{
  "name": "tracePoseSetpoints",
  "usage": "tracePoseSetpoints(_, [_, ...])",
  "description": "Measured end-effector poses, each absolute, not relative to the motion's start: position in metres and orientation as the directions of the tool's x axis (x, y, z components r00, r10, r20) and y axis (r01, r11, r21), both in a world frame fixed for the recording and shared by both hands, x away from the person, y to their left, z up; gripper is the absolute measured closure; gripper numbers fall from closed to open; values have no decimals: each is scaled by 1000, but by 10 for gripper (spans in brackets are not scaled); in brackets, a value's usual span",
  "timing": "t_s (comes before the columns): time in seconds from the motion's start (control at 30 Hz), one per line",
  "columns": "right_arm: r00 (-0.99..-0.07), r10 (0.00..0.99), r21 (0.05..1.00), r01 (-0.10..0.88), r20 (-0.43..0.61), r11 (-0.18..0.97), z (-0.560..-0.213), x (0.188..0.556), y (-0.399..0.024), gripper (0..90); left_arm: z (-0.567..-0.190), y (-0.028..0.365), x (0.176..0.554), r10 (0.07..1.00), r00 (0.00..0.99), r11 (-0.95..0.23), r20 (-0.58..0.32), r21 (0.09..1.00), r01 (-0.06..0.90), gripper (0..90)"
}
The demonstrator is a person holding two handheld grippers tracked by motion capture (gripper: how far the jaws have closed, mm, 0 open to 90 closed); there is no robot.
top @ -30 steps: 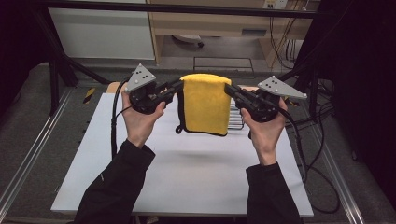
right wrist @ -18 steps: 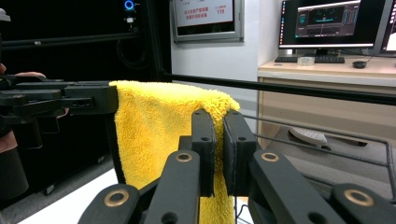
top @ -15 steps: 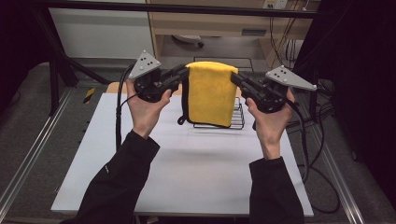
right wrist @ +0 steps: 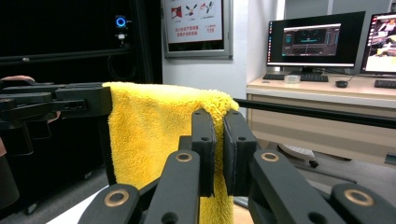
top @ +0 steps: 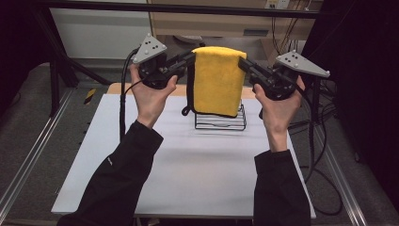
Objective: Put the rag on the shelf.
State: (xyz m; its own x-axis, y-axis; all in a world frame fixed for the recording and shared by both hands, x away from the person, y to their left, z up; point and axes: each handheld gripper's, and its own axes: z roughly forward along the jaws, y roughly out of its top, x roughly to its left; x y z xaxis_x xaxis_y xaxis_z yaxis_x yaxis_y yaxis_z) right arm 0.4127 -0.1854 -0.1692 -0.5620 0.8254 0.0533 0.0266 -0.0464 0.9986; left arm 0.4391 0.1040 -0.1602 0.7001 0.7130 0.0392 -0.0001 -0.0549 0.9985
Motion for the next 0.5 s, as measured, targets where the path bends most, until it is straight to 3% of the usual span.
tracePoseSetpoints(0.5, [-540, 841, 999, -6, 39, -50, -142, 427, -192, 845, -134, 94, 455, 720, 693, -36, 38, 999, -17, 781])
